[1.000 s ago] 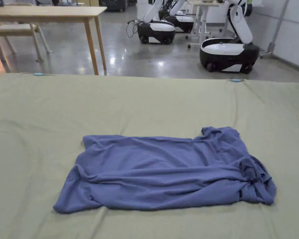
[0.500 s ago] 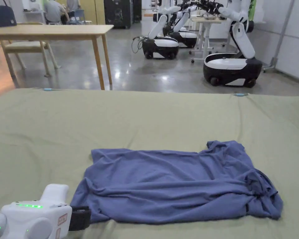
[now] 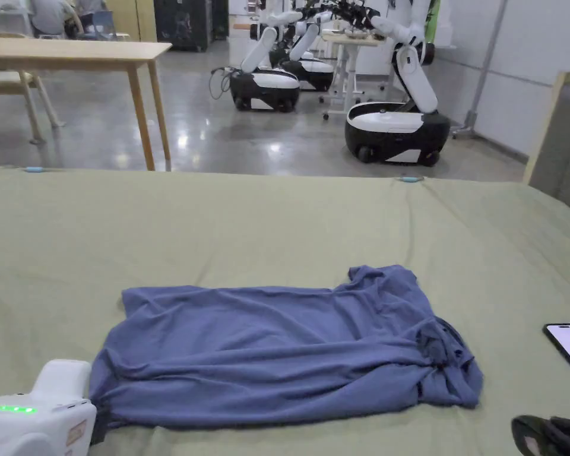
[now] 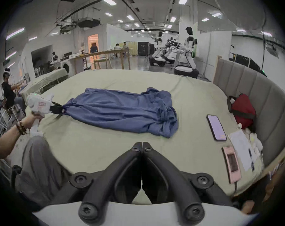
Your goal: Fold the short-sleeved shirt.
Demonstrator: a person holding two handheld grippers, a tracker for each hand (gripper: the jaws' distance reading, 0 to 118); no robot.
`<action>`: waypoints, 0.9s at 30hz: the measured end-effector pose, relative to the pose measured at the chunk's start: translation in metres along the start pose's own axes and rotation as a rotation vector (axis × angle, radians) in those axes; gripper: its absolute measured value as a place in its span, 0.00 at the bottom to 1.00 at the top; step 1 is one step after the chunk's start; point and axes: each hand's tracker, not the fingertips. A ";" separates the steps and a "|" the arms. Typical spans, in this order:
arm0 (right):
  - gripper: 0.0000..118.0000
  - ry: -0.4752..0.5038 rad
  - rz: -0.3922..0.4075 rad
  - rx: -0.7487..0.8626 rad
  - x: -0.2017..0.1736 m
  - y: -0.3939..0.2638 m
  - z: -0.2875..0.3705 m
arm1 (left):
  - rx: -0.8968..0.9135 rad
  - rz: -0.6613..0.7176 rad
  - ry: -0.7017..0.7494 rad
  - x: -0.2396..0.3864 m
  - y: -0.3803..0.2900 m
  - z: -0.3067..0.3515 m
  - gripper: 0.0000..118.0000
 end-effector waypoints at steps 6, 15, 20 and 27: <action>0.86 -0.039 -0.031 -0.102 0.056 0.023 -0.148 | 0.015 0.002 0.009 0.004 -0.001 0.006 0.03; 0.59 -0.103 -0.088 -0.309 0.074 0.004 -0.225 | -0.002 -0.021 0.000 0.014 -0.001 0.018 0.03; 0.03 -0.075 -0.019 -0.327 0.064 0.008 -0.220 | -0.005 -0.041 0.005 0.014 0.001 0.015 0.03; 0.03 -0.067 -0.041 -0.339 0.071 0.011 -0.142 | 0.064 -0.078 -0.066 -0.008 -0.016 0.068 0.03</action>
